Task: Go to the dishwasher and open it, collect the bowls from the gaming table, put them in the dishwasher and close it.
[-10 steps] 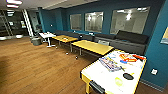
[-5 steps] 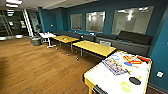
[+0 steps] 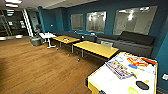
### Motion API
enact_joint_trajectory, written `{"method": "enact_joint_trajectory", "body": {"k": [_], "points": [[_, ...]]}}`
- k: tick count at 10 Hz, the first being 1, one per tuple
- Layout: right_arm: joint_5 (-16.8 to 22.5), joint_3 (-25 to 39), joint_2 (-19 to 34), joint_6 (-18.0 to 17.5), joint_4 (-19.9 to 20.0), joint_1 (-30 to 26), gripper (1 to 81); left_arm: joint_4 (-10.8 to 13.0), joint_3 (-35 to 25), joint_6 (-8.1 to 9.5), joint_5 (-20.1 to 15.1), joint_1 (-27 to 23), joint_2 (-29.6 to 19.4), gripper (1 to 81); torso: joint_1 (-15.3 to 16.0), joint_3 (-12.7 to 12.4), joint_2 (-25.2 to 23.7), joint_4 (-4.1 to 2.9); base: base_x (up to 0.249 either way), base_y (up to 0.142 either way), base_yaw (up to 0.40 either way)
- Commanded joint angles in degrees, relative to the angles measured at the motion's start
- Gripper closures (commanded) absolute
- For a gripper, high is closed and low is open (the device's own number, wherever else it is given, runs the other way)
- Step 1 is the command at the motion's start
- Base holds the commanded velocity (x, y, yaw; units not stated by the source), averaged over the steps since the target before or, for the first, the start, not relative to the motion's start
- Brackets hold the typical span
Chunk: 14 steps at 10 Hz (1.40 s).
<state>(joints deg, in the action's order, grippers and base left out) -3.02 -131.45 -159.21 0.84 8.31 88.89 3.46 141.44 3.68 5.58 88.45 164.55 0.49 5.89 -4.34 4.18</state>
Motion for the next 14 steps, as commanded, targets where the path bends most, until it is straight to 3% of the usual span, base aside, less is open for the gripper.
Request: {"method": "enact_joint_trajectory", "body": {"k": [1,9,14], "points": [[3.46,0.50,0.62,0.13,-0.58,-2.44,1.0,0.14,-0.37,-0.17,-3.03,-2.45,-0.53,1.0,0.00,0.00,0.00,0.00,0.166,0.088,0.000],[3.46,0.33,0.36,0.13,-0.58,-2.62,1.0,-0.03,-0.37,-0.17,-3.04,-2.45,-0.71,1.0,-0.02,0.00,0.00,0.00,0.168,0.078,0.000],[3.46,-0.29,0.18,0.13,-0.58,-2.53,1.0,-0.03,-0.37,-0.17,-3.12,-2.45,-0.62,1.0,0.00,0.00,0.00,0.00,0.167,0.000,0.000]]}}
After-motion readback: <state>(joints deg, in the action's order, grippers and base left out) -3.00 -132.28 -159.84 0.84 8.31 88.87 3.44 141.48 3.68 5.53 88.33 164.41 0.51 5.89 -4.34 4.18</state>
